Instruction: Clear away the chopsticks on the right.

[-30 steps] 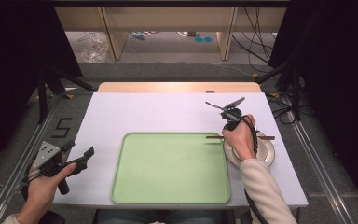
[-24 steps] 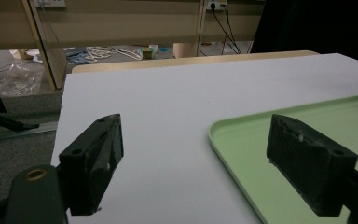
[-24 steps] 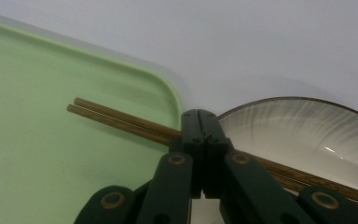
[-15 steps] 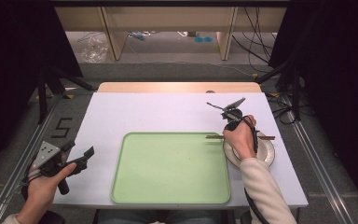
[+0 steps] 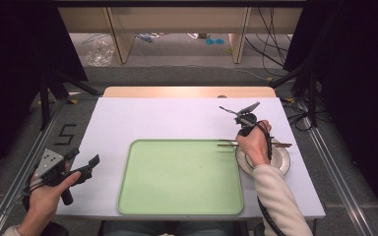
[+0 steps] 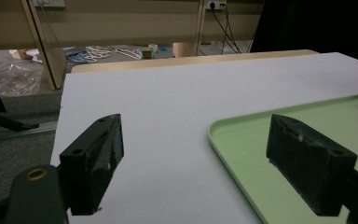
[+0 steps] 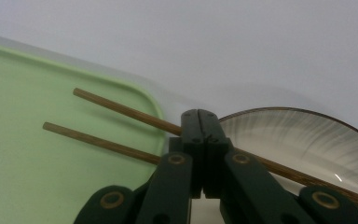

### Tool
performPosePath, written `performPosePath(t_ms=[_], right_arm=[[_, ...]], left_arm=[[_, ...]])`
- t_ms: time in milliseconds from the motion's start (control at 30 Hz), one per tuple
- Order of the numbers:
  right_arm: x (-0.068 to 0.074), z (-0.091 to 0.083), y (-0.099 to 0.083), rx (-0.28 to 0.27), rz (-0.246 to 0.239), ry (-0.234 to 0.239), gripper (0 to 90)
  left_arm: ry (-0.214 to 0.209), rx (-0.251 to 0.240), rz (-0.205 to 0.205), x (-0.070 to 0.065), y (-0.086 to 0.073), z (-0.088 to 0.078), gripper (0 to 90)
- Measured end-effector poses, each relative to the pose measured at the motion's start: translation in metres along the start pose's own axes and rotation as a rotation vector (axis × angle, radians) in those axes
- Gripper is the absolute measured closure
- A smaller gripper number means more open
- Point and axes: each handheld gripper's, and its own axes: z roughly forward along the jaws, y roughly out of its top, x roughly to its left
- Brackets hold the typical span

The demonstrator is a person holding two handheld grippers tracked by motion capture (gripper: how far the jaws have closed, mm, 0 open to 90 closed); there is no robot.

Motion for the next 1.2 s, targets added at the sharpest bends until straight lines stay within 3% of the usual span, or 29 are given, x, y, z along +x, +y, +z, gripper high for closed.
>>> performPosePath(t_ms=[133, 200, 267, 300, 400, 433, 467, 533, 567, 600, 633, 733, 833, 867, 967, 1033, 1100, 1200], right_arm=[[-0.002, 0.001, 0.001, -0.010, -0.010, -0.006, 90.0], [-0.003, 0.003, 0.002, -0.027, -0.044, -0.008, 90.0], [0.003, -0.003, 0.005, -0.012, -0.038, -0.011, 87.5], [0.005, -0.005, 0.007, -0.031, -0.106, -0.022, 83.9], [0.010, -0.009, 0.014, -0.085, -0.432, -0.043, 75.6], [0.010, -0.009, 0.014, -0.085, -0.432, -0.043, 75.6], [0.016, -0.010, 0.018, -0.076, -0.637, -0.067, 71.5], [0.020, -0.008, 0.022, -0.028, -0.818, -0.102, 68.6], [0.022, -0.007, 0.023, -0.014, -0.871, -0.098, 68.5], [0.026, -0.006, 0.022, -0.002, -0.891, -0.097, 68.2], [0.025, -0.004, 0.025, 0.006, -0.970, -0.106, 68.2], [0.030, -0.001, 0.025, 0.042, -1.013, -0.096, 68.2], [0.035, 0.003, 0.024, 0.069, -0.991, -0.085, 68.6], [0.034, 0.004, 0.024, 0.074, -1.013, -0.084, 68.6], [0.038, 0.007, 0.023, 0.088, -1.003, -0.073, 68.9], [0.038, 0.009, 0.024, 0.086, -1.031, -0.084, 69.1], [0.040, 0.011, 0.023, 0.107, -1.007, -0.075, 69.7], [0.039, 0.015, 0.024, 0.098, -1.040, -0.078, 70.9]], left_arm=[[-0.002, 0.001, 0.000, 0.000, 0.000, 0.000, 18.9], [-0.002, 0.001, 0.001, 0.000, 0.000, 0.000, 18.9], [-0.003, 0.001, 0.002, 0.000, 0.000, 0.000, 18.9], [-0.003, 0.002, 0.003, 0.000, 0.000, 0.000, 18.9], [-0.004, 0.002, 0.003, 0.000, 0.000, 0.000, 19.0], [-0.004, 0.002, 0.003, 0.000, 0.000, 0.000, 19.0], [-0.004, 0.002, 0.003, 0.000, 0.000, 0.000, 19.0], [-0.003, 0.002, 0.002, 0.000, 0.000, 0.000, 19.0], [-0.003, 0.002, 0.003, 0.000, 0.000, 0.000, 19.0], [-0.004, 0.001, 0.003, 0.000, 0.000, 0.000, 19.0], [-0.004, 0.001, 0.003, 0.000, 0.000, 0.000, 19.0], [-0.004, 0.001, 0.003, 0.000, 0.000, 0.000, 19.0], [-0.004, 0.001, 0.004, 0.000, 0.000, 0.000, 19.0], [-0.004, 0.001, 0.004, 0.000, 0.000, 0.000, 19.0], [-0.003, 0.001, 0.004, 0.000, 0.000, 0.000, 19.0], [-0.002, 0.001, 0.003, 0.000, 0.000, 0.000, 19.0], [-0.002, 0.001, 0.003, 0.001, 0.000, 0.000, 19.0], [-0.002, 0.001, 0.003, 0.001, 0.000, 0.000, 19.0]])
